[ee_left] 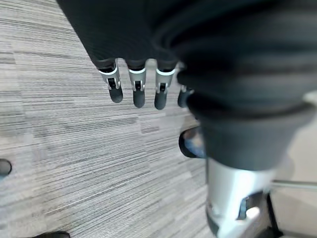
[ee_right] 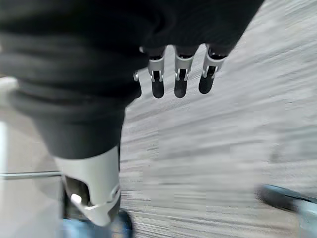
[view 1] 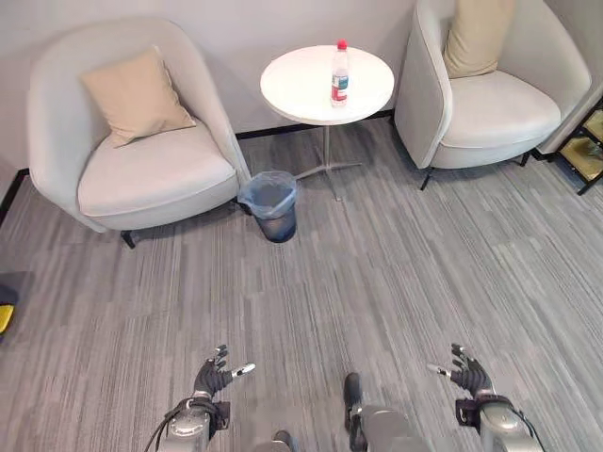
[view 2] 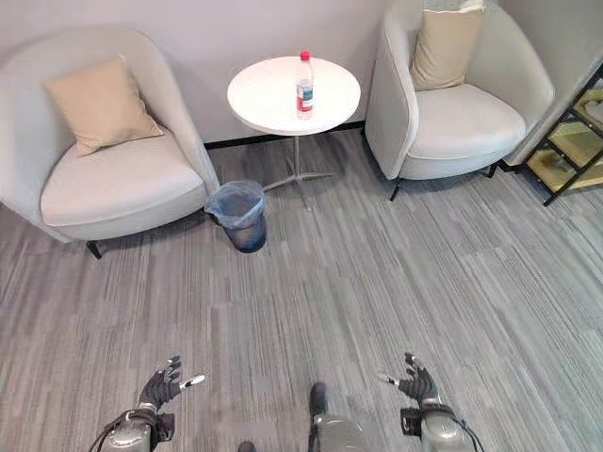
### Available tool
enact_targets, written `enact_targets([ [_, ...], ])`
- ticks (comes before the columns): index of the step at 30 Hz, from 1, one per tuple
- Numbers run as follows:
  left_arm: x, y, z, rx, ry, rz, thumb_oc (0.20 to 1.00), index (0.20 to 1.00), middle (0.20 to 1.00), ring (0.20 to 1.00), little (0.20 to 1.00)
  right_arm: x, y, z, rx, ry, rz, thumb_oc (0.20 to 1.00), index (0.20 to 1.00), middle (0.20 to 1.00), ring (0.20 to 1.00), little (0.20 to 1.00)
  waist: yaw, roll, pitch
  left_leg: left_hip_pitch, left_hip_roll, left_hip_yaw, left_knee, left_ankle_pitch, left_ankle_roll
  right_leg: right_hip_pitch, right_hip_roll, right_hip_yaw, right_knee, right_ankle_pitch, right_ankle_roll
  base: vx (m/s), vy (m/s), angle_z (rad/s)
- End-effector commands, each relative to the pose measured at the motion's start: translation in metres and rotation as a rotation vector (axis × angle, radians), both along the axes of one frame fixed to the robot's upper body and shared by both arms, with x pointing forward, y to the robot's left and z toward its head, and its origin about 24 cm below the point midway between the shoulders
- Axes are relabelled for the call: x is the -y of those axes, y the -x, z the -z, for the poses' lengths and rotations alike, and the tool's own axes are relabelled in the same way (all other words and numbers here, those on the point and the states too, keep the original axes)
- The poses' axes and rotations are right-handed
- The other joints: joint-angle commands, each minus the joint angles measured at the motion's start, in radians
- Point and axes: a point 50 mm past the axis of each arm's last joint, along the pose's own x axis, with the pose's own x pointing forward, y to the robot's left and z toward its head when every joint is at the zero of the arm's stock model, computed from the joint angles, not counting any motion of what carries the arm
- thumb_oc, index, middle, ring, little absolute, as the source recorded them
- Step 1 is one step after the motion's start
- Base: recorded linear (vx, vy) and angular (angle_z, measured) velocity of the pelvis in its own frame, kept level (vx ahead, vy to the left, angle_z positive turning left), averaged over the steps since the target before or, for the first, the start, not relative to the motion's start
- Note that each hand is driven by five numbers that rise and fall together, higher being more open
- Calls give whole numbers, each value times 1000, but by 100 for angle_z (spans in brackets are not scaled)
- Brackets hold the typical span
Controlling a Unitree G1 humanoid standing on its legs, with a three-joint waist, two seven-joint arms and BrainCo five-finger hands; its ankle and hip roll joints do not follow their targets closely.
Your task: Gather garbage on tea table into small bin, then transfer packed bag to large trash can.
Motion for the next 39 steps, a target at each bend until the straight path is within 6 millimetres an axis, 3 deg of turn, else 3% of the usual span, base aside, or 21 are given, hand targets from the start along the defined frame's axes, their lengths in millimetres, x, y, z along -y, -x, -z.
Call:
enact_targets([
  [1, -1, -19, -10, 79, 17, -4, 1000, 1000, 1000, 1000, 1000, 10, -3, -7, 47, 19, 33, 1000, 1000, 1000, 1000, 1000, -8, -19, -24, -9, -38, -19, 39, 25, -40, 39, -34, -6, -37, -139, 86, 209, -133, -13],
  [2, 1, -20, -11, 82, 20, 7, 1000, 1000, 1000, 1000, 1000, 11, -3, -7, 44, 20, 37, 1000, 1000, 1000, 1000, 1000, -2, -24, -17, -42, -50, -22, 34, 8, -28, 55, -40, -1, -46, -147, 86, 297, -92, 6],
  [3, 4, -22, -11, 78, 16, 36, 1000, 1000, 1000, 1000, 1000, 13, -2, -7, 41, 24, 39, 1000, 1000, 1000, 1000, 1000, 12, -39, -6, -129, -90, -27, -24, -35, -4, 82, -55, 8, -58, -161, 94, 247, -59, 9],
  [4, 4, -22, -11, 77, 16, 36, 1000, 1000, 1000, 1000, 1000, 13, -2, -7, 41, 24, 39, 1000, 1000, 1000, 1000, 1000, 10, -39, -6, -129, -91, -29, -23, -37, -4, 83, -55, 7, -58, -163, 94, 242, -38, 9],
  [5, 4, -23, -12, 79, 14, 45, 1000, 1000, 1000, 1000, 1000, 13, -2, -6, 36, 25, 40, 1000, 1000, 1000, 1000, 1000, 16, -41, -2, -168, -102, -28, -48, -23, -2, 95, -57, 10, -63, -168, 95, 148, -1, 1],
  [9, 3, -22, -12, 78, 7, 39, 1000, 1000, 1000, 1000, 1000, 11, 1, -2, 19, 29, 50, 1000, 1000, 1000, 1000, 1000, 51, -25, 10, -278, -118, -31, -204, 115, -18, 158, -21, 42, -74, -203, 95, 250, 23, 3],
  [13, 3, -21, -12, 82, 6, 28, 1000, 1000, 1000, 1000, 1000, 11, 4, 0, 6, 36, 53, 1000, 1000, 1000, 1000, 1000, 73, -25, 10, -319, -118, -14, -251, 154, -26, 209, -17, 80, -61, -237, 96, 274, 94, -20],
  [15, 1, -17, -11, 71, 8, 25, 1000, 1000, 1000, 1000, 1000, 9, 6, 1, -1, 34, 40, 1000, 1000, 1000, 1000, 1000, 76, -21, -4, -298, -111, -25, -249, 172, -13, 239, -17, 105, -52, -255, 98, 423, 178, -49],
  [17, -2, -14, -8, 51, -2, 23, 1000, 1000, 1000, 1000, 1000, 0, 2, 0, 19, 11, 18, 1000, 1000, 1000, 1000, 1000, 80, -52, -31, -284, -120, -10, -193, 131, 17, 245, -68, 139, 14, -268, 124, 520, 253, -60],
  [18, -6, -19, -12, 66, -17, 22, 1000, 1000, 1000, 1000, 1000, -6, -4, -2, 32, 5, -4, 1000, 1000, 1000, 1000, 1000, 80, -62, -37, -262, -121, 6, -185, 98, 36, 203, -84, 148, 118, -252, 149, 428, 231, -57],
  [21, -11, -25, -19, 101, -39, 23, 1000, 1000, 1000, 1000, 1000, -13, -12, -9, 69, -3, -37, 1000, 1000, 1000, 1000, 1000, 73, -67, -37, -214, -132, 12, -188, 59, 61, 120, -94, 161, 233, -181, 180, 226, 105, -32],
  [26, -15, -25, -21, 106, -44, 9, 1000, 1000, 1000, 1000, 1000, -8, -17, -13, 83, 13, -33, 1000, 1000, 1000, 1000, 1000, 40, -41, -19, -93, -130, -10, -221, -8, 75, -20, -82, 107, 174, -167, 159, 279, 22, 4],
  [31, -11, -22, -16, 88, -32, 10, 1000, 1000, 1000, 1000, 1000, -7, -17, -13, 72, 19, -43, 1000, 1000, 1000, 1000, 1000, 1, -46, 7, 32, -152, -57, -226, -80, 69, -138, -70, 67, 17, -81, 176, 368, -67, 3],
  [34, -11, -21, -15, 87, -29, 1, 1000, 1000, 1000, 1000, 1000, -5, -14, -11, 60, 26, -41, 1000, 1000, 1000, 1000, 1000, -15, -46, 9, 86, -148, -94, -227, -111, 56, -172, -65, 88, 8, -48, 186, 397, -147, 16],
  [38, -8, -19, -13, 79, -24, 12, 1000, 1000, 1000, 1000, 1000, -1, -6, -8, 43, 24, -33, 1000, 1000, 1000, 1000, 1000, -22, -48, -12, 117, -130, -133, -200, -143, 35, -144, -70, 100, 33, -38, 162, 313, -207, 73],
  [39, -2, -19, -11, 76, 0, 18, 1000, 1000, 1000, 1000, 1000, 3, -2, -8, 40, 26, -20, 1000, 1000, 1000, 1000, 1000, -31, -35, -25, 102, -97, -151, -154, -111, 6, -131, -61, 99, 49, -50, 144, 266, -275, 64],
])
